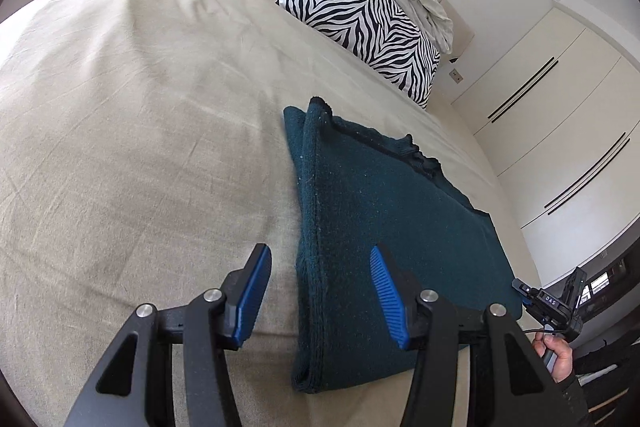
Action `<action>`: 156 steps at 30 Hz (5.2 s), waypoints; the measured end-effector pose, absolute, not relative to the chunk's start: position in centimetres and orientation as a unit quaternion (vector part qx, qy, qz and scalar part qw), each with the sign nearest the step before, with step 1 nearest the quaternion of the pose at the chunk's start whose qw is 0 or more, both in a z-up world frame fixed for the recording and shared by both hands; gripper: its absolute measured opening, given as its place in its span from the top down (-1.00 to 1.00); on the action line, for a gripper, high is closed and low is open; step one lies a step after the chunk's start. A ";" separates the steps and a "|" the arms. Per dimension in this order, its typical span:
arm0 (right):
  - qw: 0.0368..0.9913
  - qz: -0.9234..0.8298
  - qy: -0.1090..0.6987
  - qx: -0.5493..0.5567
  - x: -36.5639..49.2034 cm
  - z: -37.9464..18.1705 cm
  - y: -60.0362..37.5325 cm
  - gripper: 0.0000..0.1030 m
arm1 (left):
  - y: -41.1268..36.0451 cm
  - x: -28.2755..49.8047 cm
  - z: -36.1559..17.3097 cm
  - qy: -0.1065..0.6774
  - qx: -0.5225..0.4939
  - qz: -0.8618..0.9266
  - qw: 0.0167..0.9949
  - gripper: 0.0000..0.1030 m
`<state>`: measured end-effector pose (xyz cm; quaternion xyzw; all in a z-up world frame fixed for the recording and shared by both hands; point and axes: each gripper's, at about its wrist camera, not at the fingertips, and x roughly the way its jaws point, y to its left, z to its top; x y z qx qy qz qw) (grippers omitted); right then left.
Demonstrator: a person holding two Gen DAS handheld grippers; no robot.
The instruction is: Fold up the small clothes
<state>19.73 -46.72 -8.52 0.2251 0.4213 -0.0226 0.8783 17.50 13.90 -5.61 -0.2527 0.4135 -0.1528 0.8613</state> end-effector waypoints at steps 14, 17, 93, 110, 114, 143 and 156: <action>0.887 -0.052 0.416 0.195 17.6 -7.5 -46.6 0.89 | 11.1 16.9 -6.5 0.427 -0.174 -0.149 0.875 0.47; 0.887 -0.056 0.413 0.197 16.9 -7.1 -46.6 0.90 | 11.2 17.1 -6.8 0.432 -0.174 -0.143 0.873 0.68; 0.820 0.059 0.347 0.451 26.4 -7.6 -44.9 0.43 | 4.1 20.0 -4.7 0.415 -0.034 -0.125 0.901 -0.38; 0.758 0.117 0.382 0.515 15.4 -13.8 -42.2 0.50 | 1.9 15.6 -6.7 0.450 0.034 -0.098 0.887 -0.39; 0.775 0.007 0.339 0.533 11.9 -12.8 -48.3 0.45 | 1.9 15.5 -6.7 0.450 0.033 -0.097 0.887 -0.39; 0.814 0.178 0.400 0.382 19.0 -6.2 -32.6 -0.13 | 12.3 20.2 -5.9 0.491 -0.223 -0.131 0.832 -0.40; 0.780 0.201 0.415 0.422 19.4 -8.7 -31.9 -0.13 | 11.8 20.5 -7.0 0.502 -0.295 -0.180 0.793 -0.40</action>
